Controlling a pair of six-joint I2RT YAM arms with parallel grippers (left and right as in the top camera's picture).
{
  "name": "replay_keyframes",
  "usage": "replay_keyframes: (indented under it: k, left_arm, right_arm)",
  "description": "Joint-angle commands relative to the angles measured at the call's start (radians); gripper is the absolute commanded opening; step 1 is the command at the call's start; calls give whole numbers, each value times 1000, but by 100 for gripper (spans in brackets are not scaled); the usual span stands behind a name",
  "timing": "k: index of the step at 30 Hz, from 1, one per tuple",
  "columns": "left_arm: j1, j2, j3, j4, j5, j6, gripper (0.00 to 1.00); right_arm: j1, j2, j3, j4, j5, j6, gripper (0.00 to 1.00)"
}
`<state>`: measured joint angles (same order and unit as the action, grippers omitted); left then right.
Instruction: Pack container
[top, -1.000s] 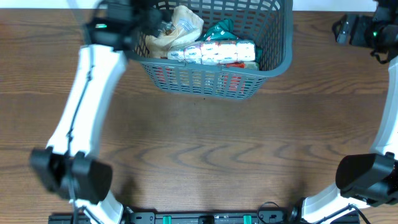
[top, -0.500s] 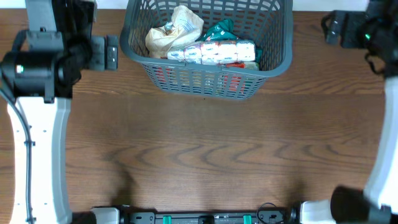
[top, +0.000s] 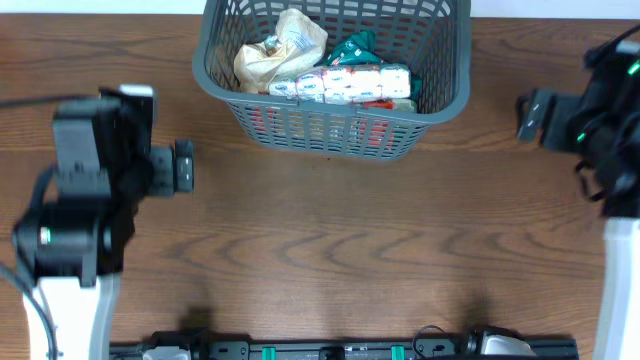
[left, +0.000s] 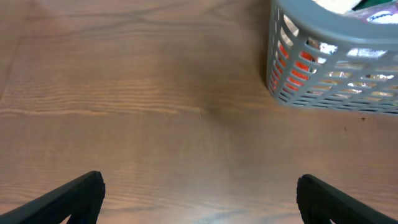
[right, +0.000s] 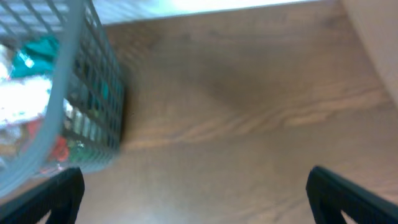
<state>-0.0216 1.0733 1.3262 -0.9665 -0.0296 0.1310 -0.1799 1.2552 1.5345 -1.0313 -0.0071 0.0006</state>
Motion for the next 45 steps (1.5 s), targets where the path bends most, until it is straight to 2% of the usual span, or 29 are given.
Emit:
replay_keyframes:
  k: [1, 4, 7, 13, 25, 39, 45]
  left_arm:
    - [2, -99, -102, 37, 2, -5, 99]
    - [2, -177, -198, 69, 1, -5, 99]
    - [2, -237, -285, 92, -28, -6, 99]
    - [3, -308, -380, 169, -193, -24, 99]
    - [3, -277, -388, 161, -215, -24, 98]
    - [3, -271, -388, 161, -215, -24, 99]
    - [3, -271, -388, 161, -215, -24, 99]
  right_arm:
    - [13, -150, -242, 110, 0, 19, 99]
    - [28, -281, -470, 250, -27, 17, 99]
    - [47, -392, -642, 321, -35, 18, 99]
    - [62, -536, -813, 288, -35, 23, 99]
    - [62, -542, -831, 114, -35, 21, 99]
    - [63, -545, -831, 106, -35, 22, 99]
    - [123, -661, -831, 106, -34, 21, 99]
